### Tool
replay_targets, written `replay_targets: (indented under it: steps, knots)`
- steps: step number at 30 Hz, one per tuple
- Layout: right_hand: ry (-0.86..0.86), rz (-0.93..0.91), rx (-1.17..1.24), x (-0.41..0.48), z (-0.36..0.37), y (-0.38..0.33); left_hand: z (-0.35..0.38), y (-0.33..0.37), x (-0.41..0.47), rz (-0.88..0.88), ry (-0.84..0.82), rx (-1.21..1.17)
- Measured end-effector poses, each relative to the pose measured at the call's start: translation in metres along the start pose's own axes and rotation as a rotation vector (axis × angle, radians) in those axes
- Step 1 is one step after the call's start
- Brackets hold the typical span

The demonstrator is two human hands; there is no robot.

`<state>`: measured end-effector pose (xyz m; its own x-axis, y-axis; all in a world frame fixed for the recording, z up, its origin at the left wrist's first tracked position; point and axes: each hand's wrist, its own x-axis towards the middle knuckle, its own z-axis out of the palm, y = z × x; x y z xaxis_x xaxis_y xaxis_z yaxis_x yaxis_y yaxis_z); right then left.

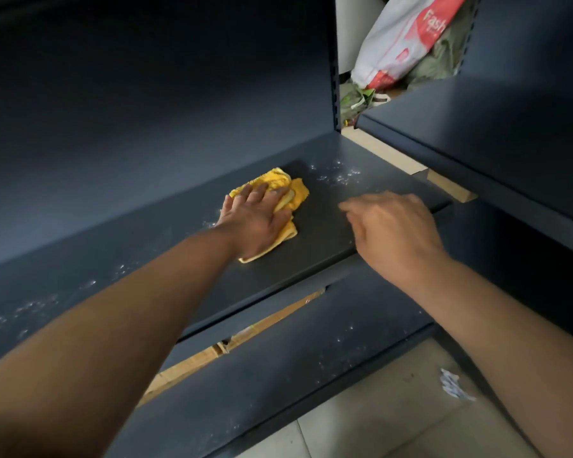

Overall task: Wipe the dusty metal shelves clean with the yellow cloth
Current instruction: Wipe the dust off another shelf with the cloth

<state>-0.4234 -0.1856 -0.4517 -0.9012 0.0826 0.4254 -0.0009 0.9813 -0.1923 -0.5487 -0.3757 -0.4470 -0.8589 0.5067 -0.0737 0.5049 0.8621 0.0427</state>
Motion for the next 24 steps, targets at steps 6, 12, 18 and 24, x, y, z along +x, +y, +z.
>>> replay_targets:
  steps: [6,12,18,24]
  knots:
    - [-0.099,0.14,-0.207,-0.004,-0.019,0.04,-0.006,0.027,0.044,-0.151,0.007,-0.029]
    - [-0.175,0.065,-0.11,-0.002,-0.024,0.061,-0.009,0.059,0.083,-0.26,0.011,-0.084]
    - [-0.184,0.067,0.01,0.006,-0.029,0.076,-0.011,0.088,0.11,-0.234,0.013,-0.083]
    - [-0.16,0.198,0.126,0.0,-0.028,0.078,-0.007,0.095,0.098,0.043,0.019,-0.073]
